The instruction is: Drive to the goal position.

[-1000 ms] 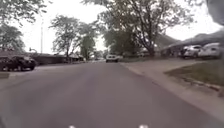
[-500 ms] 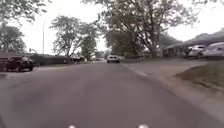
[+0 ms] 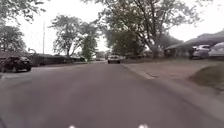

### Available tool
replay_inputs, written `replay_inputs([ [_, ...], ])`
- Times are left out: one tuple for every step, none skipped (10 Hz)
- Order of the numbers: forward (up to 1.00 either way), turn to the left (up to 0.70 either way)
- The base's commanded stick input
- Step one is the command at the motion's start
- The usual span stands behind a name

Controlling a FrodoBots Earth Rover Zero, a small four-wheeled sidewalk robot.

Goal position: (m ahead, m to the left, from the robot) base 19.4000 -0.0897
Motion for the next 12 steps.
replay_inputs([
  [1.0,0.0],
  [1.0,0.0],
  [0.68,0.0],
  [0.11,0.0],
  [0.07,0.0],
  [0.07,0.0],
  [0.07,0.0],
  [0.07,0.0],
  [0.07,0.0],
  [0.06,0.0],
  [0.07,0.0],
  [0.07,0.0],
])
